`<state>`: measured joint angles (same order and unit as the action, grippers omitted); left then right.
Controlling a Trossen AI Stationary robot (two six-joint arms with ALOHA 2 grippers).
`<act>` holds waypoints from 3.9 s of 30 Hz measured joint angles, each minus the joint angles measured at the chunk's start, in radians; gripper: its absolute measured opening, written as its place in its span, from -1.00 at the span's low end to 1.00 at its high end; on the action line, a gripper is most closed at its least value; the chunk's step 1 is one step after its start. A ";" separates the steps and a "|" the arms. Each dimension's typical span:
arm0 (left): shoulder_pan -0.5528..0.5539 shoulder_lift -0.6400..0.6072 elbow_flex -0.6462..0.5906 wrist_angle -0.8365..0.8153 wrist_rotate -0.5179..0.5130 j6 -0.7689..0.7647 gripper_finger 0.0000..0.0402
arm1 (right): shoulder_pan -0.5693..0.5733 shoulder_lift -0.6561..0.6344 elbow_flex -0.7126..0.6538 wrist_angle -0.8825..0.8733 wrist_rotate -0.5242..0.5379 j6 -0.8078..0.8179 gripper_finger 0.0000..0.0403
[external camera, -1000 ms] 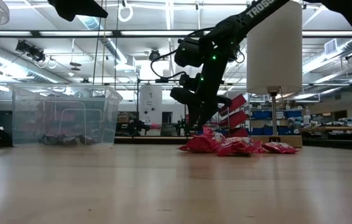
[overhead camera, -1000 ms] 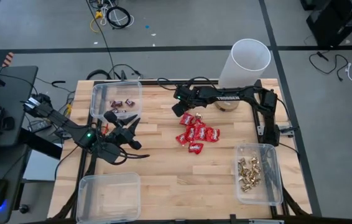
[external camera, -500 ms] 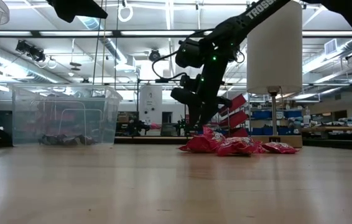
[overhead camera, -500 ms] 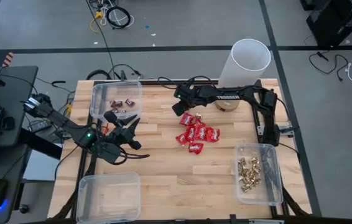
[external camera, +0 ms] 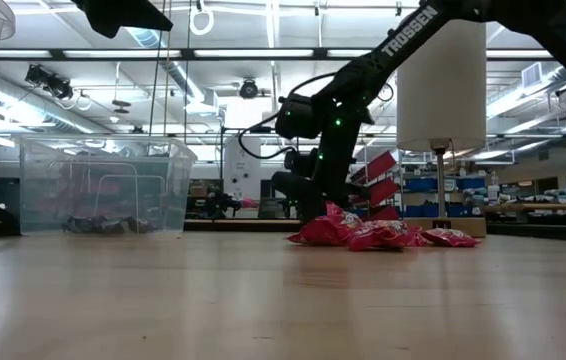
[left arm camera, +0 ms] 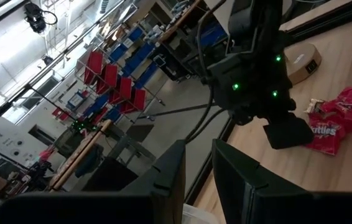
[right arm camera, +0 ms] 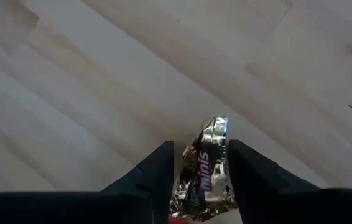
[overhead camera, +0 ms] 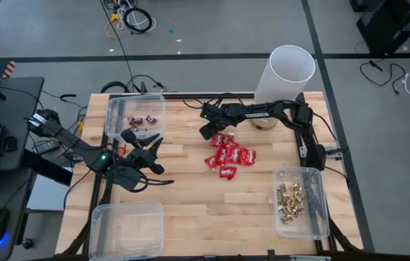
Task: Sort candy
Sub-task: Put the gold chocolate into the bottom right transparent bin
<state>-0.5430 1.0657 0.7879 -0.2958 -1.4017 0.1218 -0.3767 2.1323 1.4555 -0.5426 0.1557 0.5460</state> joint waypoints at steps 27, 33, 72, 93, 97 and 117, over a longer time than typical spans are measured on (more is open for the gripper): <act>0.000 0.000 -0.001 -0.025 0.000 -0.050 -0.59 | 0.003 -0.057 -0.005 -0.006 -0.003 -0.069 -0.98; 0.000 0.000 -0.001 -0.025 0.000 -0.050 -0.59 | 0.003 -0.057 -0.005 -0.006 -0.008 -0.083 -0.99; 0.000 0.000 -0.001 -0.015 0.000 -0.052 -0.59 | 0.318 -0.627 -0.003 -0.497 -0.036 -0.396 -1.00; 0.000 0.000 -0.001 -0.009 0.001 -0.053 -0.59 | 0.848 -0.931 -0.003 -1.000 -0.053 0.461 -1.00; 0.000 0.000 -0.001 -0.009 0.001 -0.059 -0.59 | 0.906 -0.939 -0.026 -1.021 -0.026 0.559 -1.00; 0.000 0.000 -0.001 -0.011 0.045 -0.072 -0.59 | 1.046 -0.946 -0.441 -0.746 -0.179 0.755 -1.00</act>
<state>-0.5434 1.0657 0.7872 -0.3065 -1.3571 0.0494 0.6691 1.1858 1.0148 -1.2891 -0.0235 1.3013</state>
